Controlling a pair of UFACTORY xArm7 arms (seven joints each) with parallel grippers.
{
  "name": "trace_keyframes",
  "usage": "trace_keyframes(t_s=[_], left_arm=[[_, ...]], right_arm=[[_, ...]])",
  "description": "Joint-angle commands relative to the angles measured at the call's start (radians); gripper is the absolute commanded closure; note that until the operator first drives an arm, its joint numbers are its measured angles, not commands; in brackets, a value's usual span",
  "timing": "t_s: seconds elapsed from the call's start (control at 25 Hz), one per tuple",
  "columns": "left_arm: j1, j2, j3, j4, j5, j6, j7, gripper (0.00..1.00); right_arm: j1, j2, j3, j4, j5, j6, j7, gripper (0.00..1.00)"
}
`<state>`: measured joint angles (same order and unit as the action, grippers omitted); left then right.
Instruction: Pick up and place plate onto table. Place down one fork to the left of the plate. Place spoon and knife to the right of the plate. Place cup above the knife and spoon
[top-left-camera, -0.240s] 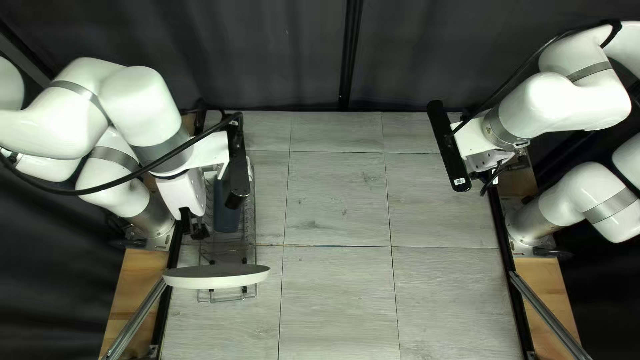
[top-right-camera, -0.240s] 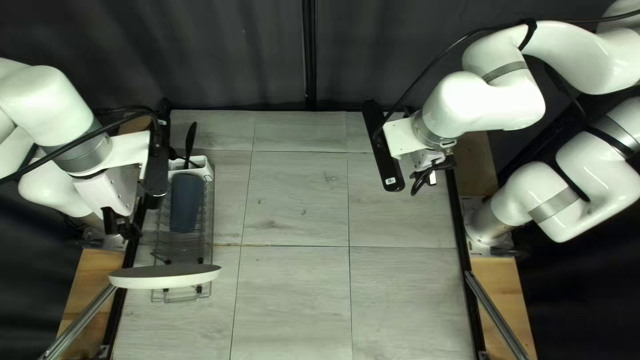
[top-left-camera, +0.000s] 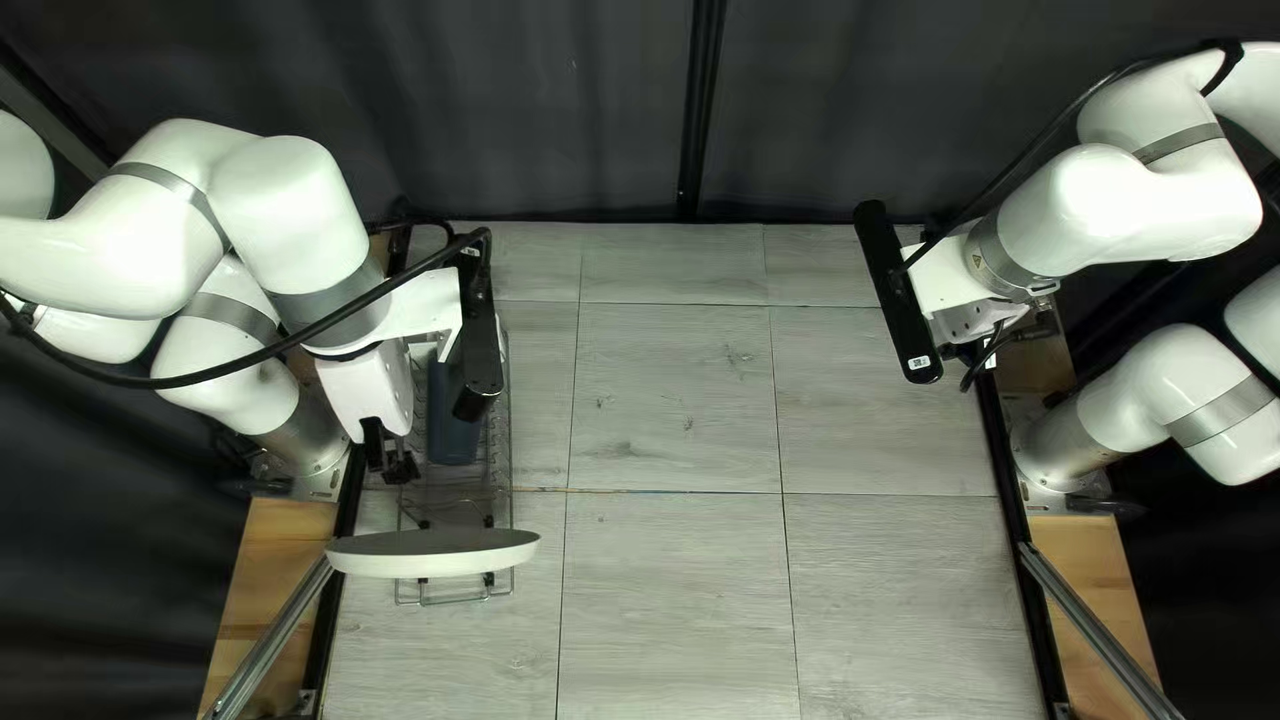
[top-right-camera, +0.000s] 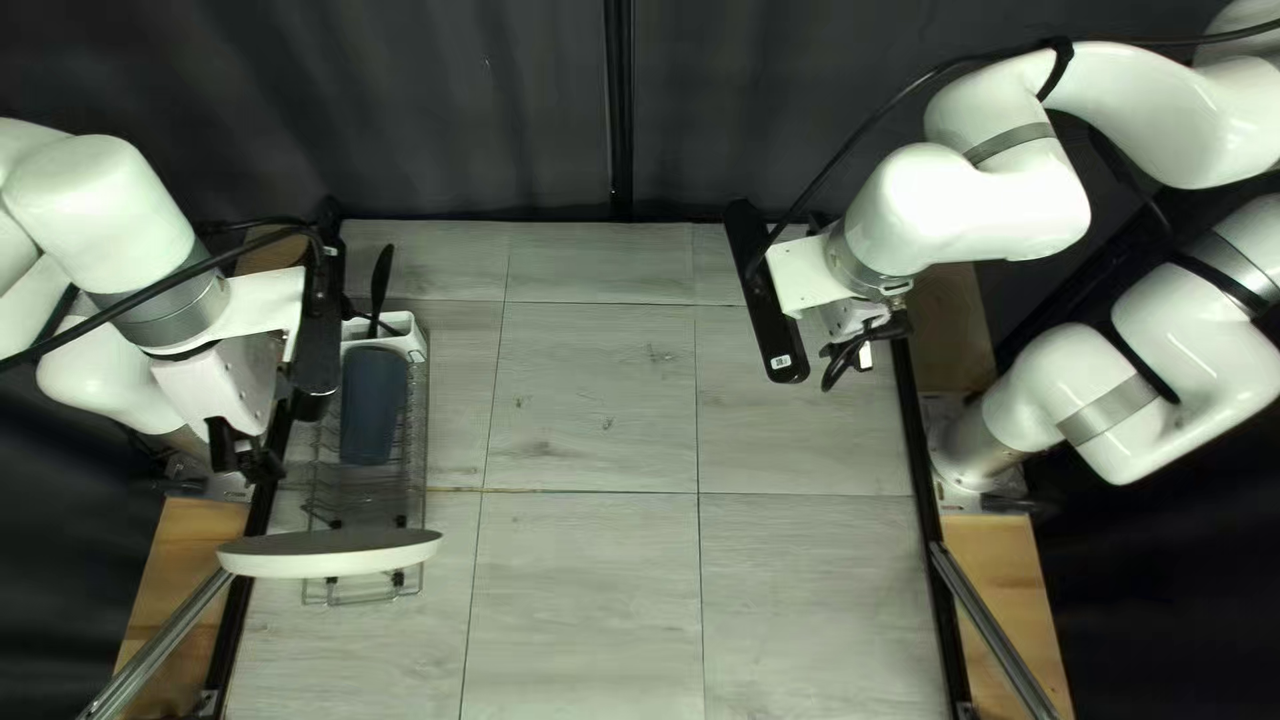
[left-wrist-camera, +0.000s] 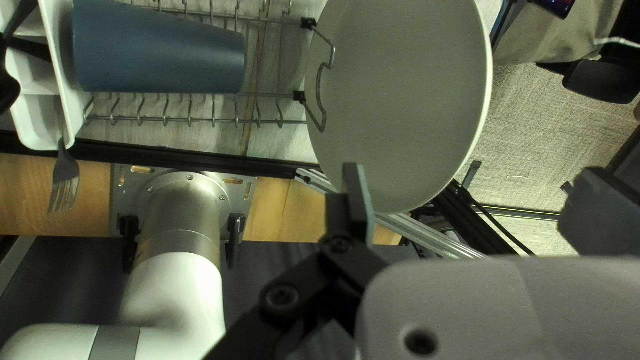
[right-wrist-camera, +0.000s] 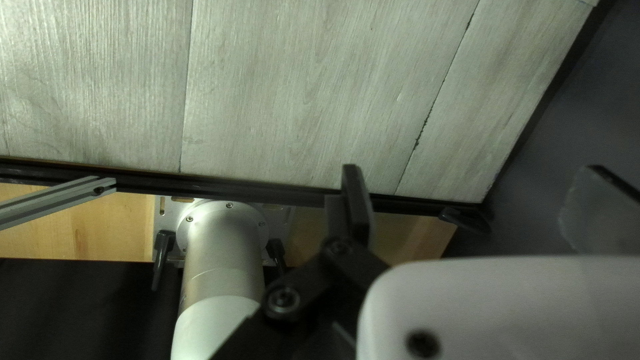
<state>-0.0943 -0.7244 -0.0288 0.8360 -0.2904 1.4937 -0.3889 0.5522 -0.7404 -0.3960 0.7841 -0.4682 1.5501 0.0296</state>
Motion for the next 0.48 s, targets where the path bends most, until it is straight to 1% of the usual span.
trace_keyframes(t_s=[0.04,0.16,0.24,0.48], left_arm=[[-0.038,0.055,-0.015,-0.08,-0.118,-0.137,0.022,0.0],[-0.072,0.055,-0.032,-0.139,-0.199,-0.218,0.047,0.0],[-0.088,0.046,-0.032,-0.177,-0.239,-0.261,0.074,0.0],[-0.128,0.045,-0.019,-0.266,-0.33,-0.348,0.17,0.0]], right_arm=[[0.0,0.0,0.0,0.0,0.0,0.0,0.0,0.0],[0.0,0.0,0.0,0.0,0.0,0.0,0.0,0.0],[0.0,0.0,0.0,0.0,0.0,0.0,0.0,0.0],[0.0,0.0,0.0,0.0,0.0,0.0,0.0,0.0]])
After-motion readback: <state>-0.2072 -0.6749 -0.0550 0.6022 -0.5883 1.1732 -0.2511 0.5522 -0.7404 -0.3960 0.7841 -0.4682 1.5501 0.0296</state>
